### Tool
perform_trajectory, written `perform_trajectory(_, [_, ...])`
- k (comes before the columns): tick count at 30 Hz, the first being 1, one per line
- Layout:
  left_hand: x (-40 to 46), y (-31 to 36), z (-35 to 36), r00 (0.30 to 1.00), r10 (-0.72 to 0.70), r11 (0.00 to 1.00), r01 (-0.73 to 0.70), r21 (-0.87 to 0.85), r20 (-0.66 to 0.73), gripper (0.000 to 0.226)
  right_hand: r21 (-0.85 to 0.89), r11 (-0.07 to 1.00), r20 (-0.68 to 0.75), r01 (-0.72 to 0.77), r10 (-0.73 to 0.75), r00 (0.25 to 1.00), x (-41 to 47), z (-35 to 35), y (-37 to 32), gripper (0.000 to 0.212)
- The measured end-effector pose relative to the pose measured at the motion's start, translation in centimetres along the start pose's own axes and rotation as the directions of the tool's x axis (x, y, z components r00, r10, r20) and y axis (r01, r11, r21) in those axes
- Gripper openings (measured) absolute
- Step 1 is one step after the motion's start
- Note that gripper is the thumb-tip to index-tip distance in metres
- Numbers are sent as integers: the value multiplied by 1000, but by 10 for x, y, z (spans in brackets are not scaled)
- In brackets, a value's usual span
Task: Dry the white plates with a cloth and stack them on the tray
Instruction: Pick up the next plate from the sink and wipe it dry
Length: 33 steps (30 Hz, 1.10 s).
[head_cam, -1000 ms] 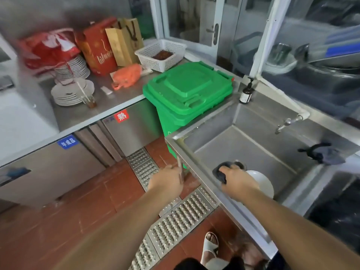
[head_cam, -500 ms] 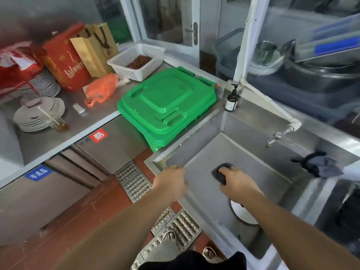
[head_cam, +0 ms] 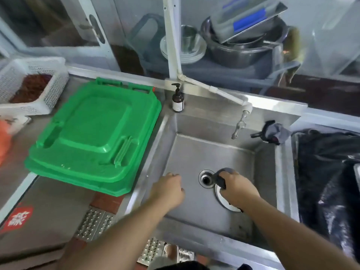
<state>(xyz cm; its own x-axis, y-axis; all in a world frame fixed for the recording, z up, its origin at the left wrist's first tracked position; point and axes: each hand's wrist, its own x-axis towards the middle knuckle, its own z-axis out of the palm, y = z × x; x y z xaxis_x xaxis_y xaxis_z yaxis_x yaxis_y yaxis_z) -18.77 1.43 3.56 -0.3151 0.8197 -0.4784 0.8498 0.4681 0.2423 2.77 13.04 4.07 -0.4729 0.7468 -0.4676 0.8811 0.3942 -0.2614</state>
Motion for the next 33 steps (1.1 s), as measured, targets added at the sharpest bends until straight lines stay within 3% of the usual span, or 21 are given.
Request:
perform_trajectory(5, [31, -12, 2, 994, 70, 995, -75, 63, 83, 32, 98, 976, 25, -195, 194, 981, -6, 10, 7, 33])
perform_trajectory(11, [54, 9, 25, 971, 147, 977, -172, 125, 186, 37, 171, 927, 73, -333, 325, 943, -18, 32, 41, 43])
perform_trajectory(16, [69, 26, 51, 964, 146, 978, -174, 114, 222, 37, 211, 910, 102, -356, 341, 934, -16, 58, 71, 14])
perform_trajectory(20, [86, 38, 73, 956, 153, 971, -193, 144, 249, 36, 216, 895, 158, -390, 362, 919, -5, 79, 97, 31])
perform_trajectory(26, [120, 55, 118, 944, 133, 973, -182, 140, 301, 36, 252, 871, 209, -421, 376, 903, 25, 112, 125, 25])
perform_trajectory(33, [171, 66, 184, 936, 104, 986, -142, 91, 337, 35, 244, 804, 229, -543, 496, 837, 64, 168, 152, 52])
